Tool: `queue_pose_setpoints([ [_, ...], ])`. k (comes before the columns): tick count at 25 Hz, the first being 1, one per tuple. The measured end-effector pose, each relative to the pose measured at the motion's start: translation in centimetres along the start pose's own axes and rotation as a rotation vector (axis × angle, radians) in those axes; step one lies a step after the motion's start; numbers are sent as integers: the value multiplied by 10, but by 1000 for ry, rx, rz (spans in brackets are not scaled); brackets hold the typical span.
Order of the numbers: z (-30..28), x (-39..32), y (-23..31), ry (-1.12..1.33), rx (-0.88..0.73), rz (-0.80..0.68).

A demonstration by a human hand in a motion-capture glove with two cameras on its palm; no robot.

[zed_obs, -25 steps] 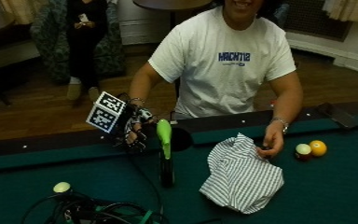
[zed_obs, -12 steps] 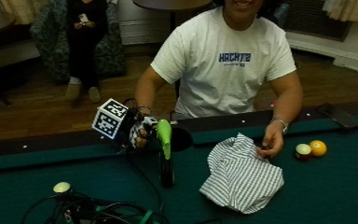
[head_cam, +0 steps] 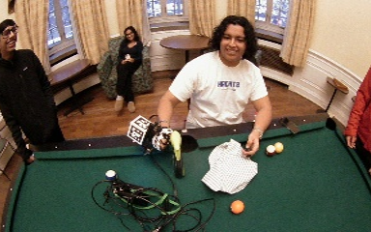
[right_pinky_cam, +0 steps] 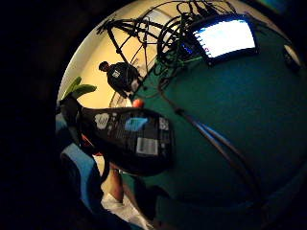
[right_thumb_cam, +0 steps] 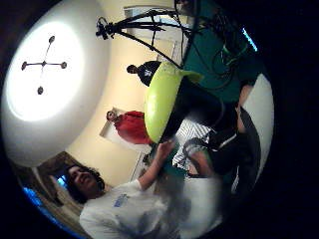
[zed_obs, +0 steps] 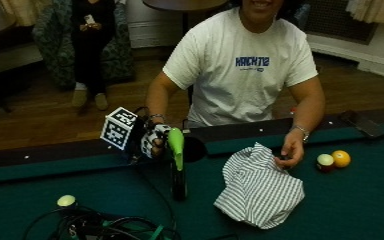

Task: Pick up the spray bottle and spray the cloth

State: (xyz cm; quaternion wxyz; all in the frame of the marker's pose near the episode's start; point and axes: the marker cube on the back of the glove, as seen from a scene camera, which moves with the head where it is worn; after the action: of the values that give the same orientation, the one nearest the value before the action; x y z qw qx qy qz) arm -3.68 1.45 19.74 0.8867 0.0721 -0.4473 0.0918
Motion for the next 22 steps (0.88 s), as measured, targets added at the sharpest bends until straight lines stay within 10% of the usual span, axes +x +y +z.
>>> queue_pose_setpoints([
  [22,47,-8,-7,-56,-89,4],
])
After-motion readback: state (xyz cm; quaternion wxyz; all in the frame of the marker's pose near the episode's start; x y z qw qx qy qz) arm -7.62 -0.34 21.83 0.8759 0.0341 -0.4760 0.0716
